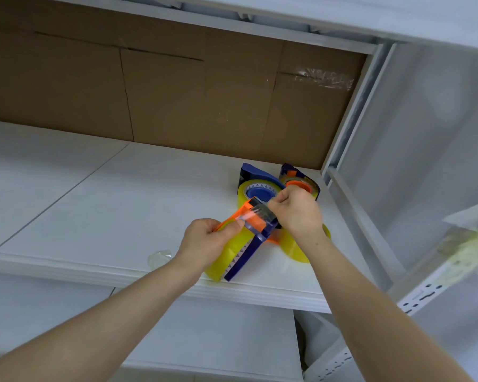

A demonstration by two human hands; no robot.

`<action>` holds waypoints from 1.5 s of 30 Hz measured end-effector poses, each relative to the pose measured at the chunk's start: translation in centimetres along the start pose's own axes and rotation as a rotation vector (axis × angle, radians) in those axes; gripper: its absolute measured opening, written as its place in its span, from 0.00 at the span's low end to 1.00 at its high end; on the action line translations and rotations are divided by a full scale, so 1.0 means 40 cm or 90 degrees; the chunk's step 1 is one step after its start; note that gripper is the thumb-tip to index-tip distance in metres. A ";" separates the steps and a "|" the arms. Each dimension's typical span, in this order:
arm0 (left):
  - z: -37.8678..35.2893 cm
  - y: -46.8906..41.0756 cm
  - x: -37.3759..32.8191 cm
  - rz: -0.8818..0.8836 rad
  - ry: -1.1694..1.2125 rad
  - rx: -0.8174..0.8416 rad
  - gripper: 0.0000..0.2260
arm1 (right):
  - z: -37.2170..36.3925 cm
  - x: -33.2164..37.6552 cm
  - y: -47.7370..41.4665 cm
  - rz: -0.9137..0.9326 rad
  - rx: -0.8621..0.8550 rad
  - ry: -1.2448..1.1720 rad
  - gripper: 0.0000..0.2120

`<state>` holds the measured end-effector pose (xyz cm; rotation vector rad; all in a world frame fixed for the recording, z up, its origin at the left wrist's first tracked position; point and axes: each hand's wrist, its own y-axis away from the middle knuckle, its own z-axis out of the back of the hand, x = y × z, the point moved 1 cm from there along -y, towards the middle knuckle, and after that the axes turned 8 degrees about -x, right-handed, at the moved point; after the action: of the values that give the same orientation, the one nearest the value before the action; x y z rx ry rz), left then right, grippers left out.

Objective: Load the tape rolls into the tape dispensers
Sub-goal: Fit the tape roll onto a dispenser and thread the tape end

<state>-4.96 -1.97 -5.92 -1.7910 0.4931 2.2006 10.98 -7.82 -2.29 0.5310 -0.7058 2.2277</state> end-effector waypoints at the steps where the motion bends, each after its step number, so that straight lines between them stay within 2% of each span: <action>1: 0.001 -0.001 -0.001 0.000 -0.014 -0.008 0.19 | -0.005 0.003 -0.002 -0.003 0.001 0.006 0.06; 4: 0.011 -0.012 -0.003 -0.005 -0.057 -0.027 0.28 | -0.016 0.013 -0.002 0.004 0.015 0.031 0.05; 7: 0.029 -0.022 -0.008 -0.003 -0.109 -0.035 0.32 | -0.030 0.022 0.006 0.026 0.027 0.064 0.05; 10: 0.050 -0.044 -0.015 0.020 -0.184 -0.019 0.26 | -0.057 0.021 0.013 0.041 0.033 0.049 0.05; 12: 0.066 -0.056 -0.029 0.003 -0.323 0.002 0.25 | -0.067 0.019 0.017 0.034 0.028 -0.008 0.03; 15: 0.074 -0.060 -0.047 -0.096 -0.527 -0.011 0.23 | -0.070 0.017 0.018 0.016 0.016 -0.042 0.05; 17: 0.065 -0.058 -0.051 -0.216 -0.492 -0.008 0.18 | -0.068 0.019 0.013 0.004 0.017 -0.045 0.06; 19: 0.047 -0.056 -0.052 -0.351 -0.441 0.055 0.16 | -0.065 0.023 0.009 -0.002 0.023 -0.041 0.06; 21: 0.032 -0.055 -0.051 -0.408 -0.471 0.111 0.18 | -0.063 0.027 0.004 -0.010 0.030 -0.038 0.05; 24: 0.025 -0.062 -0.047 -0.397 -0.529 0.141 0.20 | -0.062 0.028 -0.001 -0.018 0.032 -0.029 0.06; 38: 0.010 -0.095 -0.069 -0.294 -0.565 0.209 0.19 | -0.071 0.033 -0.003 -0.013 0.026 -0.045 0.08; 42: 0.012 -0.077 -0.082 -0.253 -0.540 0.222 0.14 | -0.071 0.025 -0.003 0.004 0.037 0.005 0.07; 45: 0.017 -0.067 -0.079 -0.264 -0.588 0.223 0.14 | -0.077 0.033 -0.006 0.028 0.040 0.050 0.07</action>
<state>-3.82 0.79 -2.96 -0.5185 0.2319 2.1587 9.81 -5.10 -3.82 0.4603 -0.6142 2.3043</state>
